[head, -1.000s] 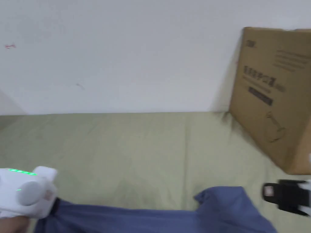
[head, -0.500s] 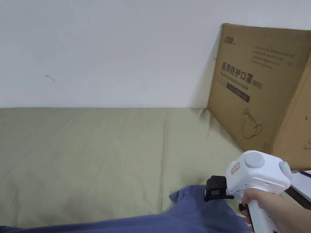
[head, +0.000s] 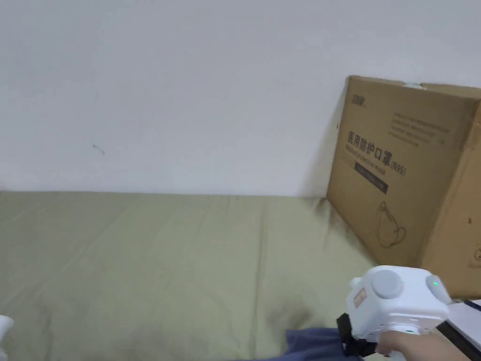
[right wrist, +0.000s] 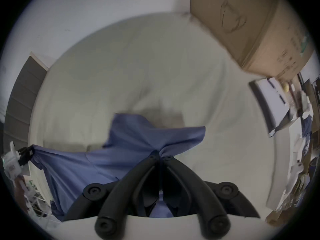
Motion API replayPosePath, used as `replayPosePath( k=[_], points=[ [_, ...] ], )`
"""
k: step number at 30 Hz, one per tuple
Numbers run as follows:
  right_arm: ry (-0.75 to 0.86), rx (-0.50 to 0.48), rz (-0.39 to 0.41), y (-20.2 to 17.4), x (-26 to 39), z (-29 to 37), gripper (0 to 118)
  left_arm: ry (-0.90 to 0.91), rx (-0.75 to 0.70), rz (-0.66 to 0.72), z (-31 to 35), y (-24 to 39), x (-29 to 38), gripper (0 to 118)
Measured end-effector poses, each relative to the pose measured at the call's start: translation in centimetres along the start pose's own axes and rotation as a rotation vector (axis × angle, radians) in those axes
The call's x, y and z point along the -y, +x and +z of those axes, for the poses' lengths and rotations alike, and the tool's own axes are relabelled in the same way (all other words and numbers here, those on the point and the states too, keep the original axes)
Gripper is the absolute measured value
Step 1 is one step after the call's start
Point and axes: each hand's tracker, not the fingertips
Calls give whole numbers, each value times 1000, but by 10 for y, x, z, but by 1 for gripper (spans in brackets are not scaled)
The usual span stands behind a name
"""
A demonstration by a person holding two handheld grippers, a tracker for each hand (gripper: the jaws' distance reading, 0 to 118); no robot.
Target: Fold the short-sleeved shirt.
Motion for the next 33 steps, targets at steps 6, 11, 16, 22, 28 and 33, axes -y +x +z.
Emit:
replayPosePath(
  k=[6, 11, 16, 22, 28, 33],
  points=[
    [205, -62, -47, 18, 8, 131, 0, 143, 40, 45, 101, -15, -16, 0],
    [342, -25, 19, 10, 8, 239, 0, 266, 26, 23, 183, -14, -39, 0],
    [473, -7, 26, 4, -3, 323, 0, 375, 16, 34, 250, -18, -63, 0],
    [602, 44, 47, -13, -44, 376, 0, 478, -11, 43, 290, -25, -108, 0],
    [677, 90, 58, -36, -116, 387, 0, 561, -57, 70, 296, -36, -181, 0],
    [748, 123, 48, -51, -189, 375, 0, 636, -75, 120, 282, -49, -248, 0]
  ],
)
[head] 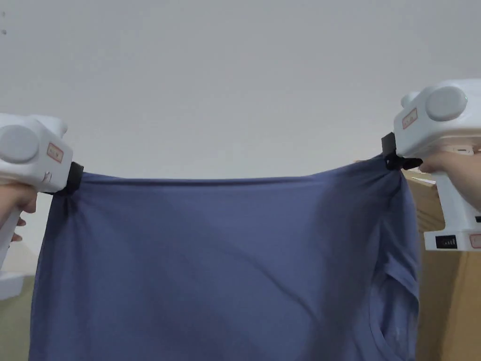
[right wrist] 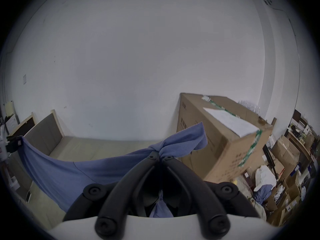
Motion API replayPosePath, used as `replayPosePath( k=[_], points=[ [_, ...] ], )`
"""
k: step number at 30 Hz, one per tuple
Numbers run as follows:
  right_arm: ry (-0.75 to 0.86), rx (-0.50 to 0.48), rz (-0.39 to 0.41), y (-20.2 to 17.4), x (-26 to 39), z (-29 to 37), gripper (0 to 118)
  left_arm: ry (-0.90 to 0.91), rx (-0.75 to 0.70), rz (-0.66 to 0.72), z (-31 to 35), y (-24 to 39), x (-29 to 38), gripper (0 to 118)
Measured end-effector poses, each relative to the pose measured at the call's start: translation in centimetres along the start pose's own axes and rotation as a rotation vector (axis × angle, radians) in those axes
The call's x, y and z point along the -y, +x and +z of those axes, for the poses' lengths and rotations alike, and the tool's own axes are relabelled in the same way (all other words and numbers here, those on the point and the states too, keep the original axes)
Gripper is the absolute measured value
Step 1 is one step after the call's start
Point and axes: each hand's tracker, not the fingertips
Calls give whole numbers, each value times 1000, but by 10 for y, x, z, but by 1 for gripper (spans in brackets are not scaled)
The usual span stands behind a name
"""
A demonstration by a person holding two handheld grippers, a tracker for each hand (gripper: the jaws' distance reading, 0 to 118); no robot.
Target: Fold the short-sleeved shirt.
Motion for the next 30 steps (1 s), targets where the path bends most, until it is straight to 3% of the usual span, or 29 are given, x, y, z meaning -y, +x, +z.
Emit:
replayPosePath(
  k=[8, 14, 16, 19, 25, 30],
  points=[
    [172, 65, 62, -29, -56, -42, 0, 84, -37, 63, -62, 3, -41, 0],
    [237, 80, 52, -34, -26, -49, 0, 108, -37, 58, -84, 14, -8, 0],
    [226, 82, 21, -36, 10, -52, 0, 66, -4, 71, -94, 19, 21, 0],
    [108, 37, 35, -39, 79, -71, 0, -78, 58, 82, -113, 29, 85, 0],
    [-237, -36, 95, -38, 274, -106, 0, -357, 145, 120, -125, 55, 255, 0],
    [-528, -84, 119, -22, 429, -91, 0, -567, 191, -3, -99, 66, 386, 0]
  ],
)
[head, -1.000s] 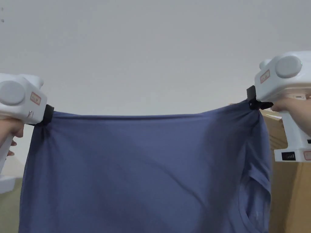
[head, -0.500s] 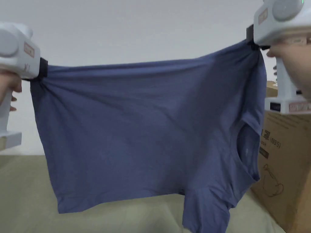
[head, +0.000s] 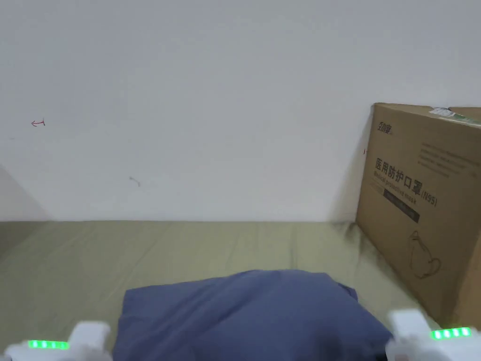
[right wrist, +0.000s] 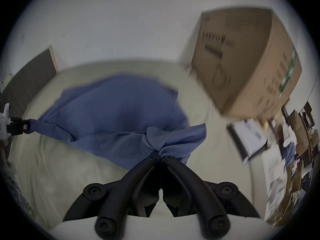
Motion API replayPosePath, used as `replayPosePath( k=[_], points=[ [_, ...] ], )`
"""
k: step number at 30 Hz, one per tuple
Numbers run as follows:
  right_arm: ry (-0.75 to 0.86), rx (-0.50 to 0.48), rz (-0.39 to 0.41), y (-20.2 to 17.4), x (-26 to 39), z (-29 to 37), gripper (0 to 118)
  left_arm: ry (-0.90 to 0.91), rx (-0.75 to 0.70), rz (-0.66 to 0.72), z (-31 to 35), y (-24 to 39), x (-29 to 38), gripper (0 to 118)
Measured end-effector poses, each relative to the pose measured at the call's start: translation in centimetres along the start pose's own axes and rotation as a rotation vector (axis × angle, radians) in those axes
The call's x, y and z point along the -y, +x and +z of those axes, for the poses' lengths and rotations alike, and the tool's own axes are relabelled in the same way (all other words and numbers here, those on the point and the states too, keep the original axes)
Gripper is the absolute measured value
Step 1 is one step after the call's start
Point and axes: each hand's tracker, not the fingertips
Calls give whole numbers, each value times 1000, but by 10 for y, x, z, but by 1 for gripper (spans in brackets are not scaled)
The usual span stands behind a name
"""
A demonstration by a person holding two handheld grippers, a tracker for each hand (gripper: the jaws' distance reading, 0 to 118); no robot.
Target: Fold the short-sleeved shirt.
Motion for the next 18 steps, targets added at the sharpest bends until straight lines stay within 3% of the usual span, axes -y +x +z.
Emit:
replayPosePath(
  k=[3, 11, 15, 18],
  points=[
    [-88, -44, 35, 1, 66, 7, 0, -82, 10, -23, 3, -2, 63, 0],
    [-143, -107, 101, 26, 160, 86, 0, -56, 35, -27, 75, -20, 156, 0],
    [-194, -114, 92, 46, 192, 113, 0, -52, 54, -8, 103, -23, 184, 0],
    [-255, -125, 41, 61, 211, 128, 0, -61, 96, -6, 122, -18, 204, 0]
  ],
)
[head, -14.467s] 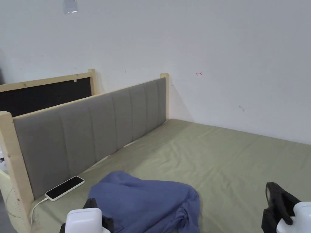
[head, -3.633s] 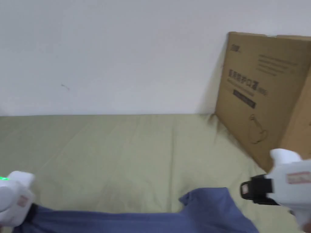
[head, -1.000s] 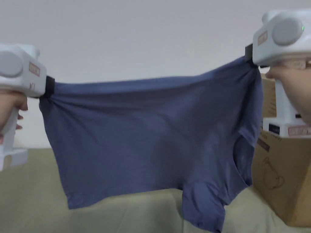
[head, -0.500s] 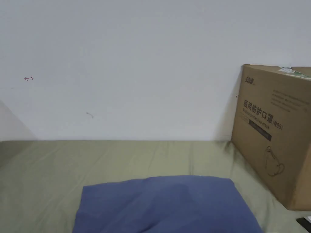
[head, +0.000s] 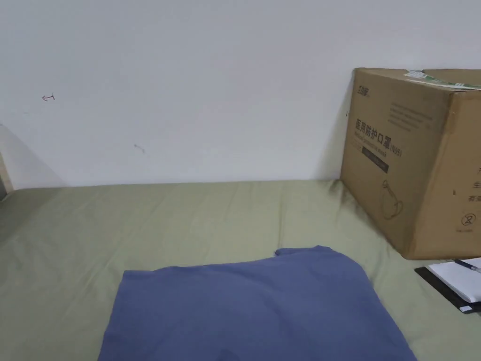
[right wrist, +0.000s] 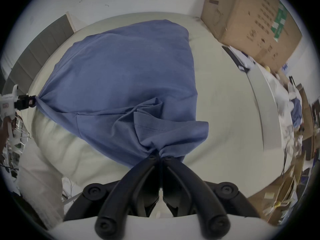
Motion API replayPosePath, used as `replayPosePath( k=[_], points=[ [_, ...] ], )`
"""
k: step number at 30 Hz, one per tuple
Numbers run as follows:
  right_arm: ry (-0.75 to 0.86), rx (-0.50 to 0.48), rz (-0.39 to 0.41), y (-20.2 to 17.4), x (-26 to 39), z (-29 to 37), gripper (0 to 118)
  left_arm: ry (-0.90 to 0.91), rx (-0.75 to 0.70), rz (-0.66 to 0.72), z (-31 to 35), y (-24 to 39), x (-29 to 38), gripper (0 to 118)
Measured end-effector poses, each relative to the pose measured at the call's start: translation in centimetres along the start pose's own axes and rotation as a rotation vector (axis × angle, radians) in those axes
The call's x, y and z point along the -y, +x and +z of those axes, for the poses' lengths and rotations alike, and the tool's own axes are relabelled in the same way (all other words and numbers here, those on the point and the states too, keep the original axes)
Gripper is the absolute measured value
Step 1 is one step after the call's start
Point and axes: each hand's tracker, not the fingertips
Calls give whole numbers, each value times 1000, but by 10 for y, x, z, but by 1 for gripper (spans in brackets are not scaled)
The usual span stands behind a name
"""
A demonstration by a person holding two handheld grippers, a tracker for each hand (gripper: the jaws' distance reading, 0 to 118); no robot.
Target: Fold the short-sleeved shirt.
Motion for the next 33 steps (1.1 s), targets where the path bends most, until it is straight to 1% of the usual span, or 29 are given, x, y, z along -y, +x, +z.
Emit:
replayPosePath(
  k=[1, 3, 5, 8, 9, 10, 11, 12, 13, 14, 15, 16, 17, 18, 20, 22, 23, 24, 25, 26, 27, 28, 29, 30, 31, 32, 33],
  points=[
    [-22, 5, -17, 2, 6, 3, 0, -4, 11, -19, 3, 4, 7, 0],
    [-57, 10, -20, 3, 12, 5, 0, -19, 5, -50, 6, 7, 20, 0],
    [-82, 17, -18, 2, 17, 4, 0, -27, 6, -51, 8, 9, 30, 0],
    [-77, 14, -33, -2, 20, -5, 1, -38, 4, -50, 7, 9, 33, 1],
    [-74, 12, -41, -3, 19, -8, 3, -24, -2, -43, 9, 8, 34, 3],
    [-77, 10, -53, -5, 18, -10, 7, -15, -7, -43, 12, 7, 34, 9],
    [-76, 11, -69, -5, 18, -10, 22, -13, -17, -44, 14, 6, 33, 31],
    [-78, 14, -81, -4, 18, -11, 32, -11, -33, -52, 17, 7, 32, 56],
    [-81, 24, -88, -4, 18, -9, 40, 1, -41, -67, 22, 7, 33, 85],
    [-73, 32, -90, -5, 19, -5, 62, 28, -43, -74, 30, 5, 35, 111],
    [-57, 31, -87, -4, 20, 0, 92, 45, -41, -72, 38, 4, 36, 116],
    [-33, 30, -89, -5, 20, 6, 113, 82, -19, -61, 48, 3, 35, 116],
    [-4, 21, -99, -6, 20, 13, 115, 110, 9, -42, 58, 3, 34, 116],
    [48, -23, -122, -6, 20, 25, 110, 124, 25, -26, 70, 3, 32, 116],
    [166, -142, -218, -9, 20, 54, 110, 206, 64, 4, 101, 7, 27, 116],
    [270, -216, -287, -18, 19, 84, 110, 301, 98, 20, 128, 15, 24, 116],
    [347, -246, -304, -25, 16, 99, 109, 345, 105, 26, 141, 20, 23, 116],
    [429, -283, -313, -32, 15, 115, 104, 385, 101, 32, 152, 27, 23, 115],
    [518, -305, -317, -41, 18, 128, 97, 429, 94, 35, 162, 35, 26, 111],
    [622, -323, -320, -52, 23, 142, 93, 487, 92, 44, 170, 42, 30, 111],
    [713, -323, -313, -64, 28, 154, 93, 549, 79, 52, 177, 48, 34, 109],
    [800, -302, -298, -78, 32, 165, 81, 602, 56, 61, 183, 55, 38, 102],
    [873, -274, -276, -88, 36, 173, 46, 633, 24, 77, 186, 59, 42, 77],
    [913, -242, -254, -97, 38, 179, 21, 650, -5, 90, 188, 64, 43, 47],
    [936, -206, -241, -105, 38, 183, 7, 662, -45, 101, 189, 66, 45, 15],
    [937, -194, -232, -110, 37, 186, 6, 678, -73, 105, 190, 67, 47, 0],
    [927, -215, -233, -113, 38, 189, 4, 677, -32, 106, 188, 63, 46, 0]
  ],
)
